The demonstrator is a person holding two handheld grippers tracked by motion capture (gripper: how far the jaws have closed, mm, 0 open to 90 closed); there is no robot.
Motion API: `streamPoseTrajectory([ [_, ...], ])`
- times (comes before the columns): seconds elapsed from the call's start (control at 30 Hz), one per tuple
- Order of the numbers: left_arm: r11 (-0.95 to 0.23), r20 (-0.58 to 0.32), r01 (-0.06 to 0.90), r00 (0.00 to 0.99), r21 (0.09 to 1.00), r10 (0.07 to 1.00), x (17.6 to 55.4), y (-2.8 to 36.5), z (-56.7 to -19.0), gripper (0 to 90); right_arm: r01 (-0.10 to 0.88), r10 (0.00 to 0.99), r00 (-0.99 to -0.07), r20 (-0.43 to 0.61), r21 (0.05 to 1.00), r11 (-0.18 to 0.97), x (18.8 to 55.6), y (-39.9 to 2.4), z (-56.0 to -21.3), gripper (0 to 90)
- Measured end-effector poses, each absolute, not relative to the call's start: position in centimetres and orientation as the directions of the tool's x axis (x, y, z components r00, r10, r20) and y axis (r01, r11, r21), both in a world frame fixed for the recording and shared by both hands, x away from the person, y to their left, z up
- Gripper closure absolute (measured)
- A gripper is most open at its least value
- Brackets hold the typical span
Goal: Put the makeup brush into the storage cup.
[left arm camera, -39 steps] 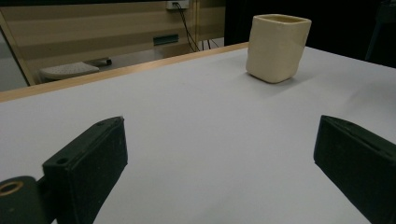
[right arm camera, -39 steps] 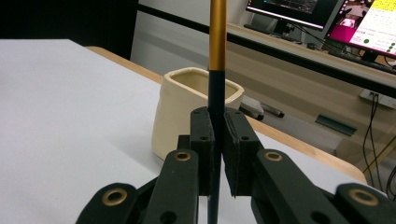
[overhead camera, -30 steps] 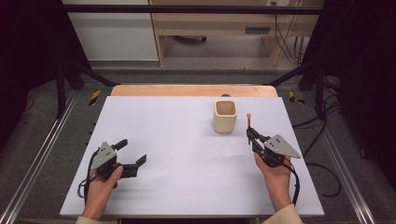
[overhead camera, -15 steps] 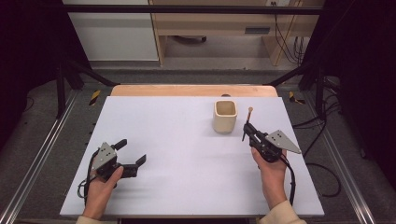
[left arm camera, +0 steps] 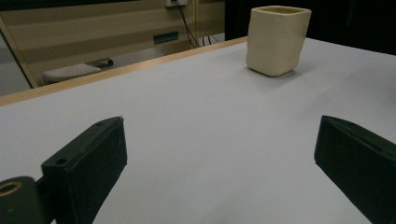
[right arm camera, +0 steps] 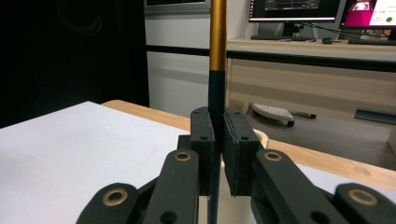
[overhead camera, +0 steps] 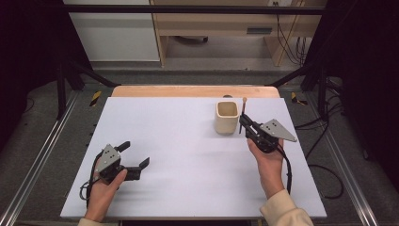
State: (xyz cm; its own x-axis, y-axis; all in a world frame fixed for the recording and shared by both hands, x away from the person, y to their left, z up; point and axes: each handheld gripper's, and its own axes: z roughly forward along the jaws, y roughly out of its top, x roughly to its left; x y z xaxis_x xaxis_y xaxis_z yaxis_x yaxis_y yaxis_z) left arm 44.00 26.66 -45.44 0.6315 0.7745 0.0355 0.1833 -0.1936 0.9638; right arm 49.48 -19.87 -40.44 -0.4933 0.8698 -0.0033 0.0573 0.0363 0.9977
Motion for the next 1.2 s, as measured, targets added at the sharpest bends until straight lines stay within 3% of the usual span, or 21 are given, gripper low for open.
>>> streamPoseTrajectory([
  [0.57, -0.176, 0.029, 0.174, 0.628, 0.969, 0.778, 43.9, 26.7, -45.4, 1.8, 0.036, 0.833, -0.553, 0.006, 0.999, 0.016, 52.4, -17.6, -38.1, 83.1],
  [0.8, -0.177, 0.029, 0.174, 0.628, 0.969, 0.777, 43.9, 26.8, -45.4, 1.8, 0.049, 0.854, -0.516, 0.060, 0.998, -0.041, 53.5, -17.7, -37.5, 83.2],
  [1.2, -0.174, 0.028, 0.170, 0.633, 0.970, 0.774, 43.9, 26.6, -45.4, 1.7, 0.002, 0.865, -0.502, 0.027, 1.000, -0.030, 54.9, -17.7, -36.8, 83.2],
])
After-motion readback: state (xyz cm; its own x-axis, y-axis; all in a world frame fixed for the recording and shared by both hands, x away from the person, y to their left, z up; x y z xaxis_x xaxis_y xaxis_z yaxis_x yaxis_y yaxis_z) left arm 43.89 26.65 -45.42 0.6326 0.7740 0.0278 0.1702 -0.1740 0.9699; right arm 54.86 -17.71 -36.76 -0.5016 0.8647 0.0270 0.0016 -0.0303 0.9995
